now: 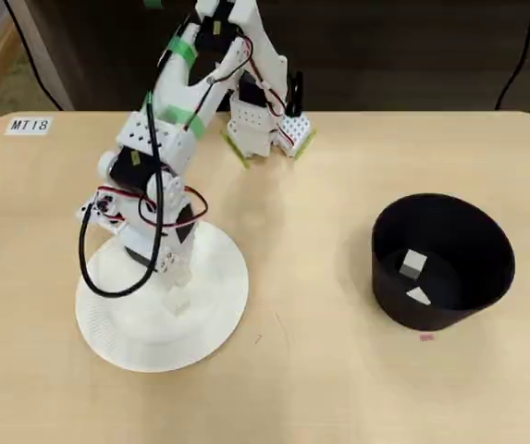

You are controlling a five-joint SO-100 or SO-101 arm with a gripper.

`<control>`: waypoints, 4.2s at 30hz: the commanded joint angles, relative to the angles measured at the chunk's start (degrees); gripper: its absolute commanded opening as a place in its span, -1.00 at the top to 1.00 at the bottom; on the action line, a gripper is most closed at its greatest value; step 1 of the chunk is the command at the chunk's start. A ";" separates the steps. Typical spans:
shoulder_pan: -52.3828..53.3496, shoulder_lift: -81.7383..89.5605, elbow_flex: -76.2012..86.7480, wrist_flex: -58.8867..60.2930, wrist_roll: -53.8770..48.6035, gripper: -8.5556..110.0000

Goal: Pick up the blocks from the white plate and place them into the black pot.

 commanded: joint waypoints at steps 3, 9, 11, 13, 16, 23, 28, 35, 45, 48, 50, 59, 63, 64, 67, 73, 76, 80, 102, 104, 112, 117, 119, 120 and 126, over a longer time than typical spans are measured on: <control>-0.44 6.24 -1.58 -2.99 -1.23 0.90; -2.99 26.19 11.07 -18.46 0.00 0.90; -4.48 34.54 17.31 -24.61 1.76 0.90; -7.29 40.08 20.92 -26.28 2.37 0.90; -14.85 45.35 22.41 -23.64 0.18 0.90; -40.78 56.87 26.54 -25.58 -1.49 0.90; -57.13 55.81 29.71 -32.52 -5.27 0.90; -64.25 53.35 44.12 -53.17 -5.45 0.90; -61.88 49.48 45.00 -55.46 -7.73 0.68; -61.17 49.92 45.00 -53.88 -7.82 0.45; -60.38 50.62 45.00 -52.65 -7.65 0.44; -39.81 57.04 42.45 -37.18 -8.17 0.90; -27.77 54.58 38.85 -31.03 -8.26 0.90; -25.49 52.91 37.53 -29.44 -8.35 0.90; -19.60 44.91 30.06 -21.97 -9.76 0.90; -11.60 33.13 17.75 -13.01 -17.49 0.90; -8.96 33.05 17.75 -13.27 -19.60 0.90; -6.68 31.38 17.75 -15.56 -18.90 0.90; -5.80 15.38 10.81 -20.74 -18.54 0.58; -5.19 15.47 10.81 -20.13 -18.11 0.50; -4.13 11.78 10.28 -19.69 -18.19 0.39; -3.69 10.20 10.20 -19.95 -17.40 0.37; -3.96 9.32 9.58 -20.13 -17.49 0.37; -4.04 8.88 9.23 -20.13 -17.49 0.36; -3.60 6.86 8.26 -20.13 -17.49 0.35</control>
